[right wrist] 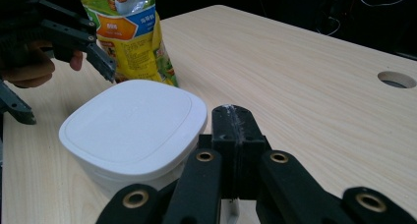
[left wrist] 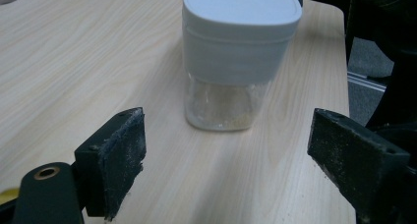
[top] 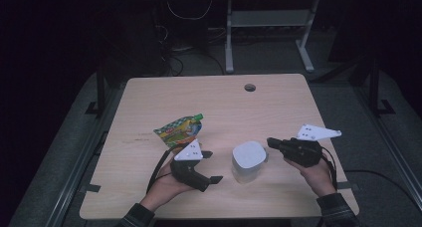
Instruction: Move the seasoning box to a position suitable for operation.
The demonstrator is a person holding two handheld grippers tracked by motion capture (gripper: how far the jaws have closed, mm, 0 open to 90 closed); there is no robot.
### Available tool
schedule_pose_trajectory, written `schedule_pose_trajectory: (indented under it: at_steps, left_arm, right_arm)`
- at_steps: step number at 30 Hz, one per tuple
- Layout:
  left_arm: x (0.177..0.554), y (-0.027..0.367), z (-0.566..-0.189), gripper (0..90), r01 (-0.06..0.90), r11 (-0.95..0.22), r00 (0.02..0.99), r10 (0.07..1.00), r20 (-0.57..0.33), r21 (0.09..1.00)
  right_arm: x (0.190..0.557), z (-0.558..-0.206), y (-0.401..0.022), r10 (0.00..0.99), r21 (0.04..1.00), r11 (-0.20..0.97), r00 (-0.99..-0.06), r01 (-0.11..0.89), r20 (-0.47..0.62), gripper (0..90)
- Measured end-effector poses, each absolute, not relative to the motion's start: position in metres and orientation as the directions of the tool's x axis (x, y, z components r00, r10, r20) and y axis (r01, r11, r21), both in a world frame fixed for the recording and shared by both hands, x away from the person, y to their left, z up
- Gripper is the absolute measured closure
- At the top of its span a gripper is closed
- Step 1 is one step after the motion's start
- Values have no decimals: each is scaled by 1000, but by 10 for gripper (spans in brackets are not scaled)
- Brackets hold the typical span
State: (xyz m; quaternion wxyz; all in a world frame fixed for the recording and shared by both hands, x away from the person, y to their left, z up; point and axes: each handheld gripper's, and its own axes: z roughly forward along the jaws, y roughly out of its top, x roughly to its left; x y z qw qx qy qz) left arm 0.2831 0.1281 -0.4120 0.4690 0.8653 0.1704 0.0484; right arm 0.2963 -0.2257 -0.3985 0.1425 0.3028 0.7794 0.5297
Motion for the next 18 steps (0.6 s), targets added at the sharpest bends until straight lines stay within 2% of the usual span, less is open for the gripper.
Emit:
schedule_pose_trajectory:
  at_steps: [18]
  left_arm:
    - [295, 96, -413, 131, 209, -523, 952, 300, -50, 826]
  right_arm:
    - [299, -392, -218, 615, 915, 260, -784, 310, 91, 894]
